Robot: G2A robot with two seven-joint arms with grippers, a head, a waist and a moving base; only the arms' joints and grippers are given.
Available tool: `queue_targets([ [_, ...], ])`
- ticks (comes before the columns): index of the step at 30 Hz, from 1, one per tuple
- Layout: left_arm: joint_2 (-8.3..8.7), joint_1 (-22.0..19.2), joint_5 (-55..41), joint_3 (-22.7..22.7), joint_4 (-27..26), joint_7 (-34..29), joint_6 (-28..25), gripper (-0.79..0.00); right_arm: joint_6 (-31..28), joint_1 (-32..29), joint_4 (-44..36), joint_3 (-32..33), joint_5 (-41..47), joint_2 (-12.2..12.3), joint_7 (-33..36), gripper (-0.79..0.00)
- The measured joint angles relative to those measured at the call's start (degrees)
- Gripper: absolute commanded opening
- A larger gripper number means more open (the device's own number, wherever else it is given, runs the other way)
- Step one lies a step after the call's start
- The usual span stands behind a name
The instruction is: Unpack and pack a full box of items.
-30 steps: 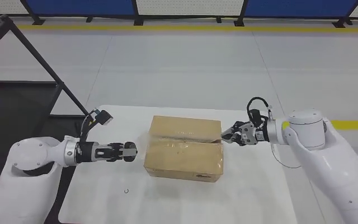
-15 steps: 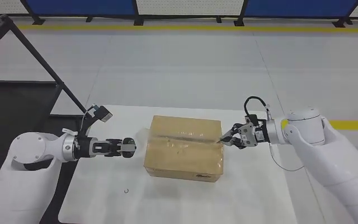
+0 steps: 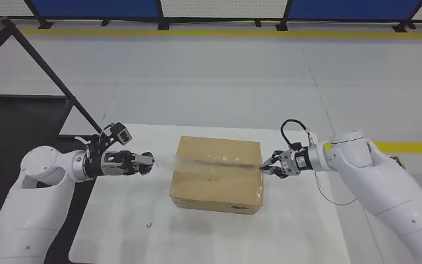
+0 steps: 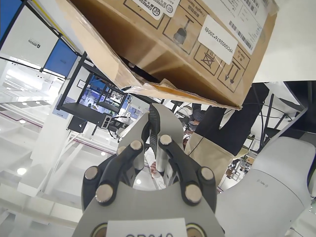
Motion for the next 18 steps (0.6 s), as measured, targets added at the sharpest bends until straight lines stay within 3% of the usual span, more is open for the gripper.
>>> queue_targets([
  [9,1.68,-3.8,3.9,7.2,5.5,0.0,-2.0,-0.785,0.0,6.5,4.9,-7.9,3.7,-0.7,3.3,-0.785],
  [18,1.68,-6.4,2.8,11.5,10.4,0.0,-4.4,-0.785,0.0,9.8,9.1,-12.7,8.3,-1.0,3.3,-0.785],
])
